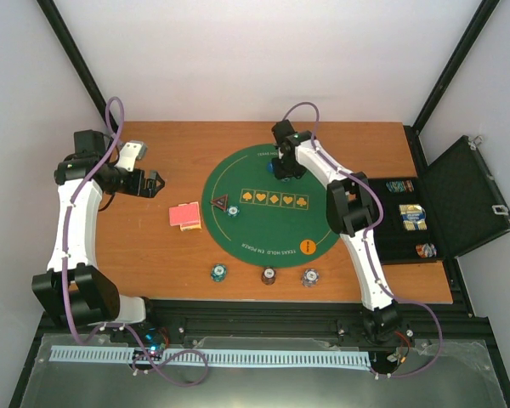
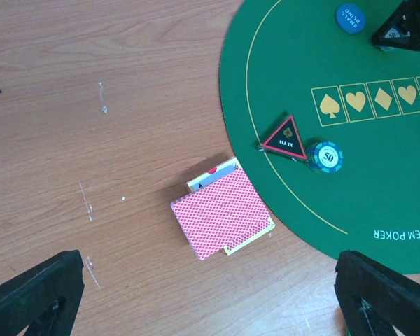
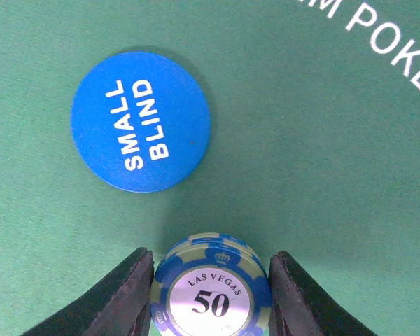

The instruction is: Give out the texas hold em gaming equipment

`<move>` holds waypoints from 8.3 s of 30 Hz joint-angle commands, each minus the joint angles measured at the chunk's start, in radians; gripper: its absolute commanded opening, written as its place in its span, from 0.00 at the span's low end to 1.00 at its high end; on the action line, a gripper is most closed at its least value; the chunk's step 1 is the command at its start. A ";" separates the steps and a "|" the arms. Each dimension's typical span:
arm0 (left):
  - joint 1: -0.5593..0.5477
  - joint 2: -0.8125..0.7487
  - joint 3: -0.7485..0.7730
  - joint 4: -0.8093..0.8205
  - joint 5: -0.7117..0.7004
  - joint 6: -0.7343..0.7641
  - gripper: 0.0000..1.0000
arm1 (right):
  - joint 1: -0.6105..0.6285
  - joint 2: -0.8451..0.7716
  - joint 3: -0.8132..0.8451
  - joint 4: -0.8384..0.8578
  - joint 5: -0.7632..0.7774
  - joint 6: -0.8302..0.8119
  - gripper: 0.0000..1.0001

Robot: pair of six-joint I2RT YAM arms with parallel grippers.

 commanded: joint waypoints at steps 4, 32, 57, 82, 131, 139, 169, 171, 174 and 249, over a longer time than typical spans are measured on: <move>0.008 0.013 0.034 0.001 0.013 0.009 1.00 | 0.030 0.027 0.050 0.004 -0.029 0.010 0.17; 0.008 0.009 0.075 -0.029 0.003 0.008 1.00 | 0.094 -0.090 0.108 -0.093 0.057 0.007 0.71; 0.019 0.004 -0.013 0.010 -0.042 0.007 1.00 | 0.791 -0.513 -0.606 0.151 0.049 0.241 0.89; 0.023 -0.034 -0.017 0.005 -0.045 0.028 1.00 | 0.797 -0.382 -0.623 0.187 -0.001 0.230 0.72; 0.022 -0.038 -0.004 -0.004 -0.028 0.028 1.00 | 0.798 -0.415 -0.650 0.197 -0.008 0.242 0.55; 0.023 -0.040 -0.007 -0.008 -0.022 0.031 1.00 | 0.799 -0.419 -0.643 0.190 0.004 0.242 0.50; 0.022 -0.043 -0.004 -0.005 -0.021 0.036 1.00 | 0.801 -0.442 -0.629 0.175 0.011 0.238 0.31; 0.022 -0.042 -0.004 -0.005 -0.021 0.036 1.00 | 0.800 -0.456 -0.617 0.166 0.013 0.233 0.26; 0.022 -0.040 -0.004 -0.005 -0.023 0.036 1.00 | 0.800 -0.489 -0.594 0.139 0.032 0.227 0.24; 0.022 -0.047 0.010 -0.051 0.018 0.094 1.00 | 0.727 -0.869 -1.106 0.136 0.132 0.421 0.87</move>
